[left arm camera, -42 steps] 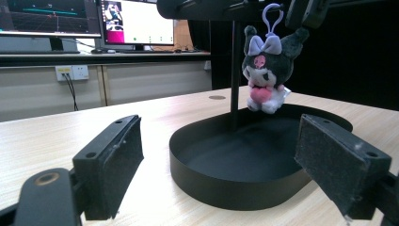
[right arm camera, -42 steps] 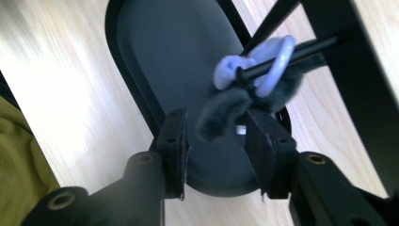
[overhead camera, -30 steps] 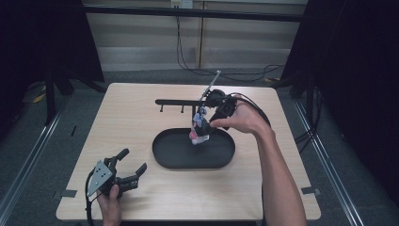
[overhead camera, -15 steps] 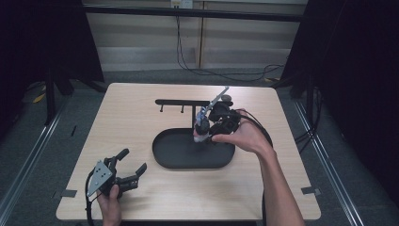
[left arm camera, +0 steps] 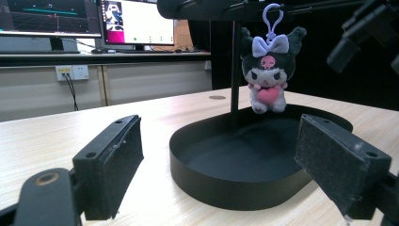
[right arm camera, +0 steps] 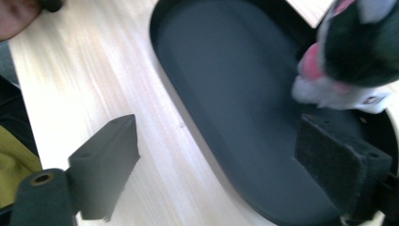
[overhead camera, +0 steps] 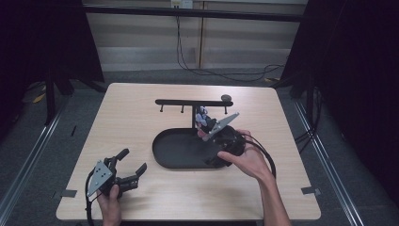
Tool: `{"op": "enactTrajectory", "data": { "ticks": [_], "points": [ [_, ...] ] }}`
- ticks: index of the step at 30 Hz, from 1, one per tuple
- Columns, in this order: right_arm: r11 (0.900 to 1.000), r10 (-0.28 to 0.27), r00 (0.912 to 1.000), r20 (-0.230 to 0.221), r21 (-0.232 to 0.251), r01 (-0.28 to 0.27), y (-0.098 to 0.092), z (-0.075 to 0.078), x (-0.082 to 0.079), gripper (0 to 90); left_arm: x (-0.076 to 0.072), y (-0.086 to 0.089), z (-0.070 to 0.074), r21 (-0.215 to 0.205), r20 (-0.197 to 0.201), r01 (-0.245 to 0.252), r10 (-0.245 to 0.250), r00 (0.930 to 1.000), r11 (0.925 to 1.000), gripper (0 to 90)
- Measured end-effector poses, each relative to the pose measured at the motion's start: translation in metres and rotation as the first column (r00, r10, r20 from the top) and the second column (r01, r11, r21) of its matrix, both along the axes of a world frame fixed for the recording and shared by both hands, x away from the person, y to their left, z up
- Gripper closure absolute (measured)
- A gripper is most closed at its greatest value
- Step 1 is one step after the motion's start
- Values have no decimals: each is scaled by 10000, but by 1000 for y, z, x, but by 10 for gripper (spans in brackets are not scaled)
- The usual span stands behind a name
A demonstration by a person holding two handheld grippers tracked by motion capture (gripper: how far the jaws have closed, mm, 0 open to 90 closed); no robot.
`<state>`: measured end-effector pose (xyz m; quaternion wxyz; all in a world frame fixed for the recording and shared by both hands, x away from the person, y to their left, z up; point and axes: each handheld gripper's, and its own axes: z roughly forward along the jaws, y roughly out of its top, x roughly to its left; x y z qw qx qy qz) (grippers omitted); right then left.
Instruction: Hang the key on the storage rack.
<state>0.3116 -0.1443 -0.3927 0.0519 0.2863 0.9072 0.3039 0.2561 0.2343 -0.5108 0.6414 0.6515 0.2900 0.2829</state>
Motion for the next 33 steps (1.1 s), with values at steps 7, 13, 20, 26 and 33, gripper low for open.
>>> {"op": "enactTrajectory", "data": {
  "ticks": [7, 13, 20, 26, 33],
  "points": [
    [9868, -946, 9918, 856, 1400, 820, -16, -26, -20, 160, 0, 0, 0, -9, -7, -5, 5, 10000, 10000, 152],
    [9548, -2196, 9465, 2362, 2514, 1588, -27, -55, -40, 171, 0, 0, 0, -7, -4, -2, 2, 10000, 10000, 153],
    [8984, -4013, 8426, 3592, 3337, 2856, -38, -78, -56, 179, 0, 0, 0, 6, 7, -6, 6, 10000, 10000, 152],
    [8209, -5398, 7136, 4465, 4669, 3288, -44, -99, -66, 177, 0, 0, 0, 0, -1, 0, 0, 10000, 10000, 152],
    [7665, -6157, 6073, 5021, 5602, 3140, -48, -116, -78, 178, 0, 0, 0, 6, -2, 3, -3, 10000, 10000, 153]
  ]
}}
